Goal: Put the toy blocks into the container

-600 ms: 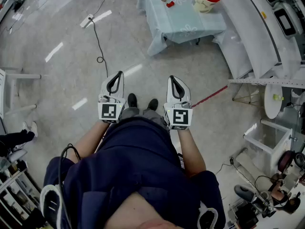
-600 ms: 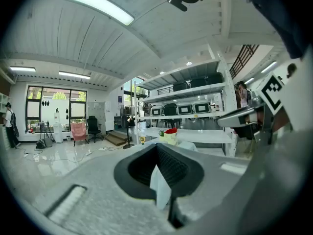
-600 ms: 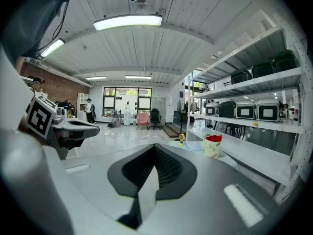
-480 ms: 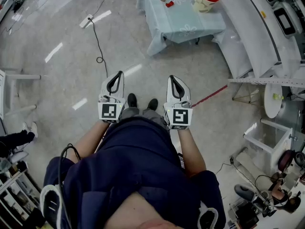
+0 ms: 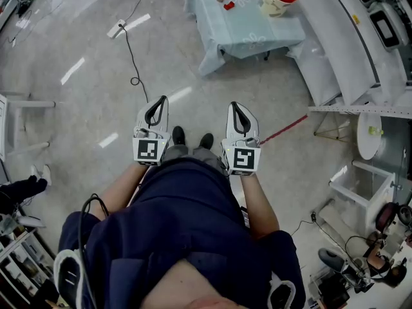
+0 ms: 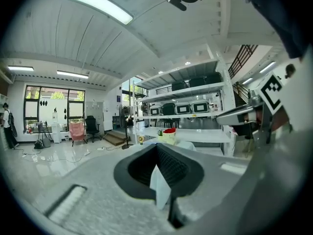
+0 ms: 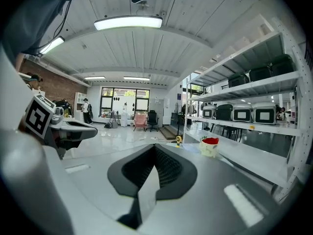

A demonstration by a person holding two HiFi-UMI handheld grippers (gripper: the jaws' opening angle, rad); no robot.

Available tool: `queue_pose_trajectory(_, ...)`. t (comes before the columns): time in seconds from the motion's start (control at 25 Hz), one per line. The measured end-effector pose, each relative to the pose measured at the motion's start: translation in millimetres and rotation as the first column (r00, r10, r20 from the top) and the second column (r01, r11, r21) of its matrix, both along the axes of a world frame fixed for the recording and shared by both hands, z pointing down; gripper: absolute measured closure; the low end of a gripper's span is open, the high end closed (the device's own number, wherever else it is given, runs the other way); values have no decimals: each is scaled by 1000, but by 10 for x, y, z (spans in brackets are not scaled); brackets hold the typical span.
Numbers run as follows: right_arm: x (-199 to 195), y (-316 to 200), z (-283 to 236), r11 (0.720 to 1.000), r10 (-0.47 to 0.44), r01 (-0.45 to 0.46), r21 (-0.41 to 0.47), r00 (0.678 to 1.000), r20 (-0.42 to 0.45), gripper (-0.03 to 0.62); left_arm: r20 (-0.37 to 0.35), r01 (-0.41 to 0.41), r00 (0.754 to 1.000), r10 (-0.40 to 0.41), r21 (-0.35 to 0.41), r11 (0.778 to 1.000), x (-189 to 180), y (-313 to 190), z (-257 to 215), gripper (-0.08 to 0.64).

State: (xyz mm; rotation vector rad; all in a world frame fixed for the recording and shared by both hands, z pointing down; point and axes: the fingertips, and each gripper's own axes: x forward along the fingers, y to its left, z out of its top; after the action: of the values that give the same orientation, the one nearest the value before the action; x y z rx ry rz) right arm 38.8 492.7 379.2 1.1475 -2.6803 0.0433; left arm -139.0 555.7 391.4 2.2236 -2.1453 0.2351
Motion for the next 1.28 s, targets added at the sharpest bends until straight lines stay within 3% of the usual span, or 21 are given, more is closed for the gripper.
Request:
queue_pose_trajectory(0.12,-7,0,-4,1000,-4,4,-6,1000,11,594,2,-10,1000,10,-38,999,19,6,55,558)
queue_pose_trajectory(0.28,-16,32,40,999,-15,15,-30,1000,8,594,-14,-15,1000,15,-11,1000,42,1,23,557)
queue_pose_trajectory(0.64,-12,19,2,999,-11,12,-49,1000,23,594,2,-34,999,34,-65,997,12,25,78,551)
queue_pose_trajectory(0.88,31,34,28,999,-9,10,-51,1000,19,594,-9,-37,999,36,-61,997,7,21,65,463)
queue_pose_trajectory(1.04,80,29,41,998,-6,7,-56,1000,14,594,-29,-33,999,33,-5,999,18,-32,-42,380)
queue_pose_trajectory(1.28,145,-4,52,998,-7,7,-58,1000,3,594,-34,-25,999,26,13,1000,-7,-86,-132,291)
